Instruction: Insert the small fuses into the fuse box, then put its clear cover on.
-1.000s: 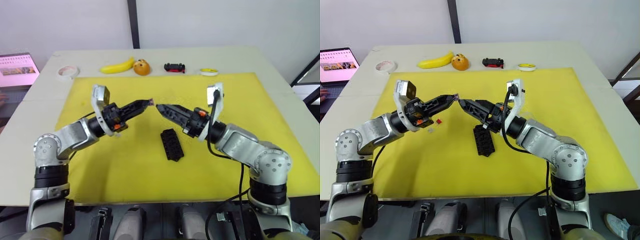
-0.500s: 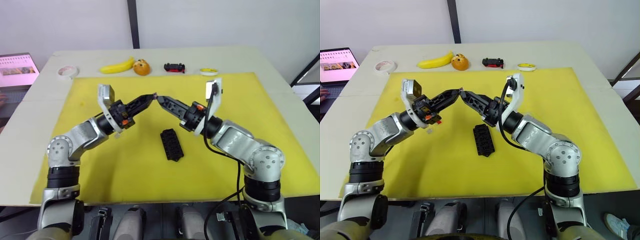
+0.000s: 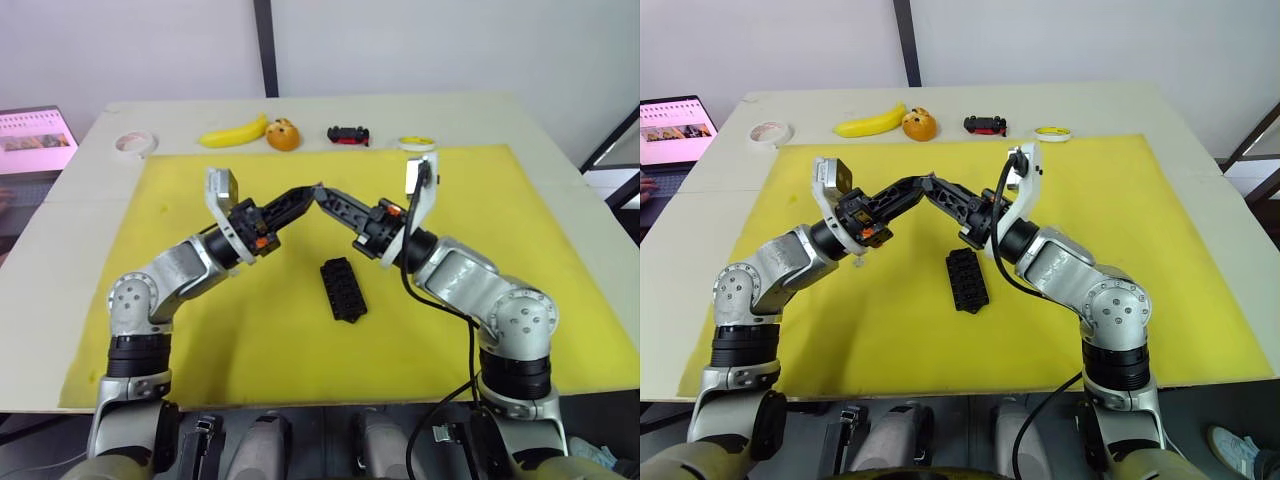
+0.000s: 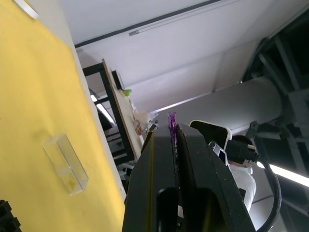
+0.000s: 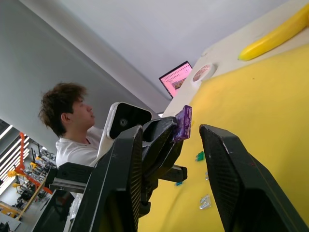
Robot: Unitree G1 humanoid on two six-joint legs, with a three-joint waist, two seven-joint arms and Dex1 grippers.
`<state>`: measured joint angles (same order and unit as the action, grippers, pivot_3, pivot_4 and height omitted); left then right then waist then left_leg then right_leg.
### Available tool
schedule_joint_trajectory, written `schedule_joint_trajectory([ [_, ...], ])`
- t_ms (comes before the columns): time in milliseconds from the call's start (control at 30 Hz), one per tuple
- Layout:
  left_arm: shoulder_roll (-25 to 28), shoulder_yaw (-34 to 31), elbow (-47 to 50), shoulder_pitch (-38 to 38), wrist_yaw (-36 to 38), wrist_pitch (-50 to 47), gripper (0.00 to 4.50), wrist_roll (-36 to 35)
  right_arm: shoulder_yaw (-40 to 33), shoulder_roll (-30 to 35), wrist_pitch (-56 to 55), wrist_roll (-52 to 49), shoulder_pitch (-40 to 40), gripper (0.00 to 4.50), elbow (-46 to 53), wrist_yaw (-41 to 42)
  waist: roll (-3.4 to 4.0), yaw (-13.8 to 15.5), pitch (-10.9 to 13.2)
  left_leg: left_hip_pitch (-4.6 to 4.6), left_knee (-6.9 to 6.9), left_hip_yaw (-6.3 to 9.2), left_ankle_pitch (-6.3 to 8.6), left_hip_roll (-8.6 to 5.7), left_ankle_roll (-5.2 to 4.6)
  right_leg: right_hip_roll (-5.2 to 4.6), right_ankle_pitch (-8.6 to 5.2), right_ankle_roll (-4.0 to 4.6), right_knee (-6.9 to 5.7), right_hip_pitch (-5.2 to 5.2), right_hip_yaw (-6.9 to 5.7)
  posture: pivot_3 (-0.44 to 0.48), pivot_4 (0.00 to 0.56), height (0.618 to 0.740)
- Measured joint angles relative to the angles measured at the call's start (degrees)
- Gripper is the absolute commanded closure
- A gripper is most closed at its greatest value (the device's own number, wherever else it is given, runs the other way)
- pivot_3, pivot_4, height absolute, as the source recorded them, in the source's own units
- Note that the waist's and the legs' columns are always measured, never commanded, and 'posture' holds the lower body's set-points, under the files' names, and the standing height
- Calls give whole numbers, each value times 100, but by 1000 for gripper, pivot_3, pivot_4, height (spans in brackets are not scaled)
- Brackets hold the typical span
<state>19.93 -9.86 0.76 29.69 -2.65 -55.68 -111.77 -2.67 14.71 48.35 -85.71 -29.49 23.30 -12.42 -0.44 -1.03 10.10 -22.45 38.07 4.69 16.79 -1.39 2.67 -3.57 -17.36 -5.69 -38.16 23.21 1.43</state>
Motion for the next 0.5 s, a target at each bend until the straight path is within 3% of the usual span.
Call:
schedule_joint_trajectory([
  [267,0,-1,0,0,2,-8,4500,0,2,15,-9,1,0,2536,0,8,0,0,0,0,0,0,0,0,0,1,0,0,0,0,0,0,150,740],
  [400,9,-3,9,-12,20,-6,4500,-9,3,18,-9,9,0,3701,-4,26,0,-1,0,0,0,0,0,0,-1,1,0,0,0,0,0,0,150,740],
  [500,18,-6,44,-18,35,14,4500,-18,0,30,-10,34,0,3701,-14,36,0,2,0,0,0,0,2,0,-3,0,0,0,1,0,0,0,150,740],
])
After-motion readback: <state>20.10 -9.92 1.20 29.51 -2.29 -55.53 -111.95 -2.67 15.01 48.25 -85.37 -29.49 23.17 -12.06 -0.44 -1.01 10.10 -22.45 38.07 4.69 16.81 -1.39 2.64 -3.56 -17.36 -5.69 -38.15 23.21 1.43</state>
